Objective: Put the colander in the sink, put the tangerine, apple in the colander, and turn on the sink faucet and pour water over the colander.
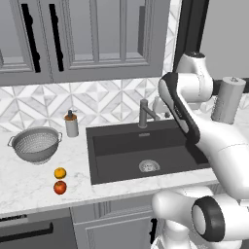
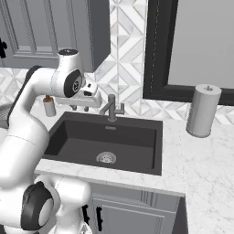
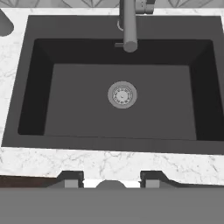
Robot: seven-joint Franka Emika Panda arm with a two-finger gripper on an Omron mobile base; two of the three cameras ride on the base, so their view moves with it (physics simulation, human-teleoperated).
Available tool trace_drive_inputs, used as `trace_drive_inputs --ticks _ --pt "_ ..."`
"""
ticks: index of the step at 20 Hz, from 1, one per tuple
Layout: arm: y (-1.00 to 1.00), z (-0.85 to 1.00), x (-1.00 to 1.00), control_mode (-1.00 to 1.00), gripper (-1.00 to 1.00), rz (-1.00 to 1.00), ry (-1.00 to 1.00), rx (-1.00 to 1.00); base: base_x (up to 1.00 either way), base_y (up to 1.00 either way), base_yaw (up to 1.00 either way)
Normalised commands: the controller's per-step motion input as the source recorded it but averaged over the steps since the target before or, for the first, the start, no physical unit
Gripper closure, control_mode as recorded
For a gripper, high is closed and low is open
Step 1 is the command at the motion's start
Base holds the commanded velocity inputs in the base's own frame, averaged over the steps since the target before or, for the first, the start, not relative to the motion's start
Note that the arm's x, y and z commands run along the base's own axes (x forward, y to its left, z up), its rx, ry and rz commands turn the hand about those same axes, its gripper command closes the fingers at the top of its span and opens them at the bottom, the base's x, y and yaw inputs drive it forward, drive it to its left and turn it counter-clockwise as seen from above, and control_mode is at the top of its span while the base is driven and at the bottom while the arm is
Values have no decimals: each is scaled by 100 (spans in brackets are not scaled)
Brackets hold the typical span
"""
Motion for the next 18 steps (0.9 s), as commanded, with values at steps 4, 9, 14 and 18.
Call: trace_drive_inputs --ticks 4,9,14,18 --pt "0 -4 -23 -100 -100 1 0 0 0 0 0" --pt "15 -6 -86 -100 -100 5 -23 0 0 0 0" --pt "52 -12 -67 -100 -100 2 -15 0 0 0 0" --pt "75 -16 -21 -100 -100 0 -1 0 0 0 0"
